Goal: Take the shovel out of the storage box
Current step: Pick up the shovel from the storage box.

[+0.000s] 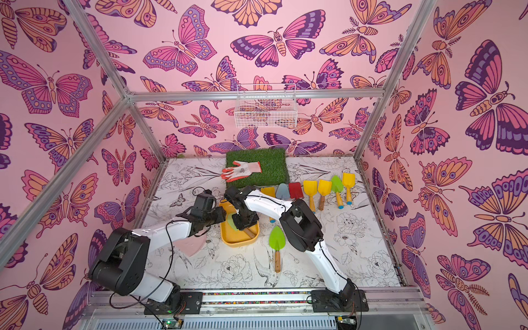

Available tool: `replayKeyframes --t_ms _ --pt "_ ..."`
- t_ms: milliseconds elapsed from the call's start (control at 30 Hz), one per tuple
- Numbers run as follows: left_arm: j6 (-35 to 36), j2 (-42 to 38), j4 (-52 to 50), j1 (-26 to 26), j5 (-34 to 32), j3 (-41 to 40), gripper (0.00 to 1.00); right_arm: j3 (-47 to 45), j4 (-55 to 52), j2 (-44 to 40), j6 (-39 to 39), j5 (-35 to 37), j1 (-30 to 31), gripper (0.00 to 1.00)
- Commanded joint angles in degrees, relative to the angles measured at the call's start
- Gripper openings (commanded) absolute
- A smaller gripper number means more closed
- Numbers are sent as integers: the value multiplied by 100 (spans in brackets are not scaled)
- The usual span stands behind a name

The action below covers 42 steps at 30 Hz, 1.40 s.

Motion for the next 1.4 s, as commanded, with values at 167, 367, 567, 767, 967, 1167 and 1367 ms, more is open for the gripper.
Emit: replayKeyframes --t_ms 167,367,567,767,967,1167,1367 --pt "74 58 32 27 -78 -64 47 -72 -75 50 -14 -300 43 34" --pt "98 35 26 27 -94 -65 47 -35 -50 -83 47 -242 43 21" --pt "100 -13 24 27 -141 -85 47 -162 19 -236 147 -158 43 13" --pt "104 -12 34 32 -148 -75 47 -500 364 -662 331 -83 34 10" --pt "108 -12 35 27 -167 -86 47 -759 677 -999 521 -183 -1 10" --pt "122 -57 29 28 -183 -102 46 -1032 902 -1324 707 -191 -35 10" --pt "125 -85 35 27 -201 -118 47 -1471 1160 -1851 953 -231 -95 10"
